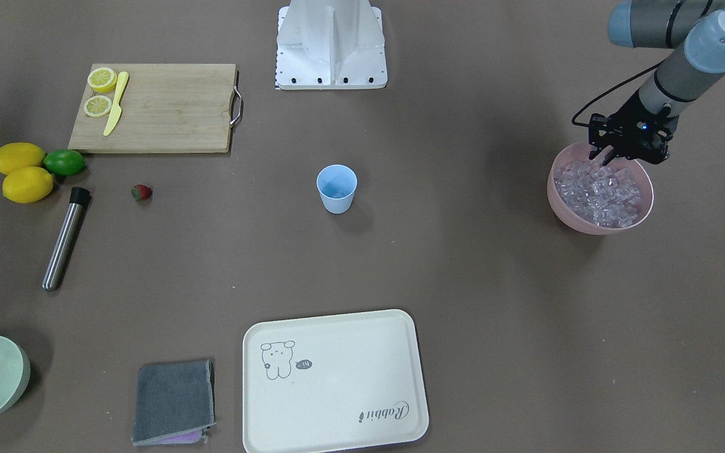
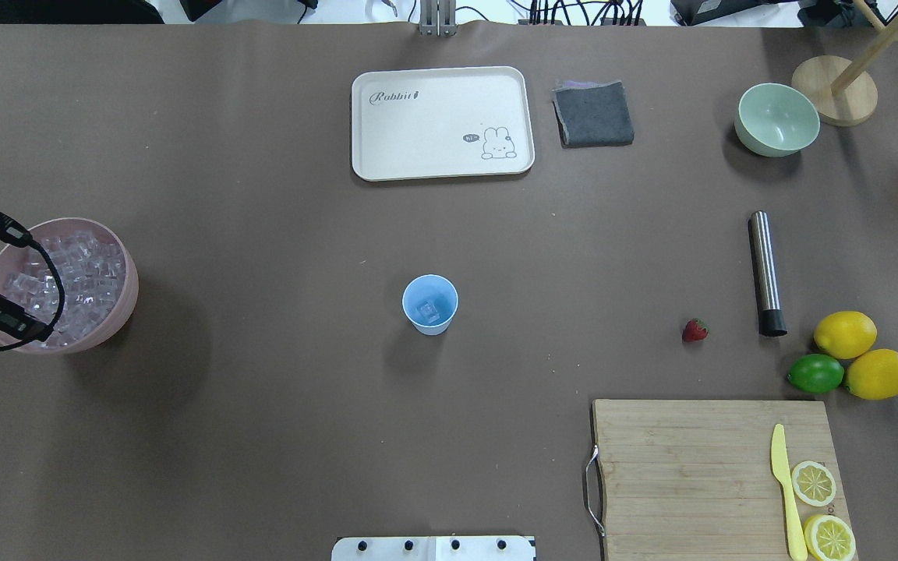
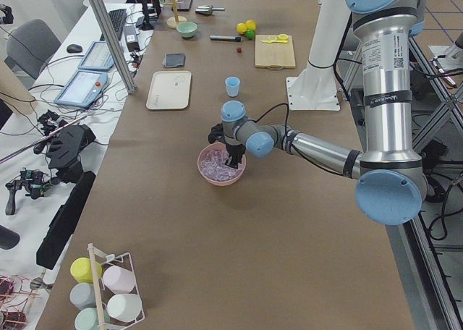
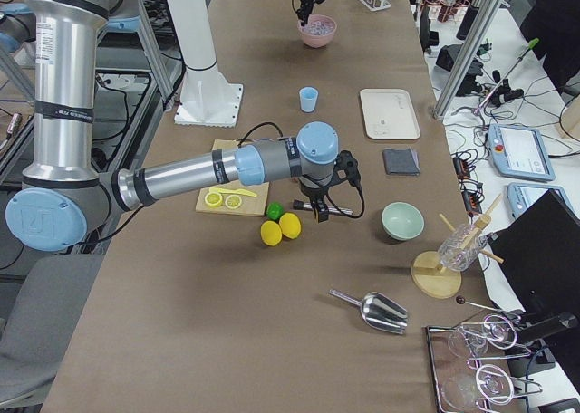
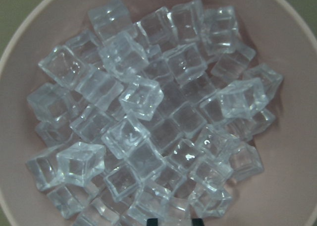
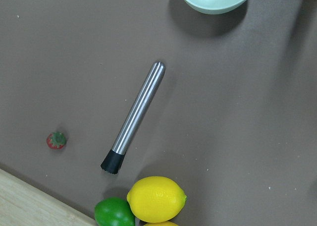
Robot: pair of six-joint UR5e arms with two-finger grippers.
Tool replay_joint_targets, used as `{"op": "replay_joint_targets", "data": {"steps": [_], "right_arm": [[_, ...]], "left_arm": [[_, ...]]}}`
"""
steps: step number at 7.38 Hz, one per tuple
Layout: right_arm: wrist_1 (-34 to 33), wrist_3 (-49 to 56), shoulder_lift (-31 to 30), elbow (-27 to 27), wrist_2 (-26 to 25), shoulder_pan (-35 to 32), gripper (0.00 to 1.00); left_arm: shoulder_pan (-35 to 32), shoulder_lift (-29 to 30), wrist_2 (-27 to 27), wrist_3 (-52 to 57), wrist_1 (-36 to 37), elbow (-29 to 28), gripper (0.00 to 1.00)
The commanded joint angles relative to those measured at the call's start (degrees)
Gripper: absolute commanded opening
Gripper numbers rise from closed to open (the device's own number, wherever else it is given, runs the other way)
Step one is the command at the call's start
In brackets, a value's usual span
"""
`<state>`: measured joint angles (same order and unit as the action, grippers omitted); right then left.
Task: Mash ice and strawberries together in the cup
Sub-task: 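Lower the left gripper into the ice and grasp another cube, then carry the ice cube with the left gripper to the blue cup and drop it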
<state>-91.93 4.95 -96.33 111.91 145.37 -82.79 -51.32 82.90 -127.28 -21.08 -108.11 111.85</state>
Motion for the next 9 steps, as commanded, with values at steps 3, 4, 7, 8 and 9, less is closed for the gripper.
{"op": "replay_joint_targets", "data": {"steps": [3, 4, 7, 8, 9], "right_arm": [[0.0, -0.02, 0.0, 0.23, 0.01, -0.01, 1.0], [0.0, 0.06, -0.09, 0.32, 0.09, -0.09, 1.0], [0.0, 0.15, -0.35, 0.23, -0.08, -0.62, 1.0], [0.0, 0.15, -0.35, 0.23, -0.08, -0.62, 1.0], [0.0, 0.15, -0.44, 0.32, 0.0, -0.8, 1.0]], "left_arm": [[-2.21, 17.14, -4.81, -7.16, 10.89, 1.1, 0.0], [-0.12, 24.0, -4.47, -14.96, 11.25, -1.79, 0.0], [13.31, 40.36, 3.86, -36.35, 11.52, -7.15, 0.0], [17.09, 45.2, 7.45, -39.79, 11.7, -10.4, 0.0], [20.0, 49.94, 10.62, -41.91, 11.7, -14.08, 0.0]]}}
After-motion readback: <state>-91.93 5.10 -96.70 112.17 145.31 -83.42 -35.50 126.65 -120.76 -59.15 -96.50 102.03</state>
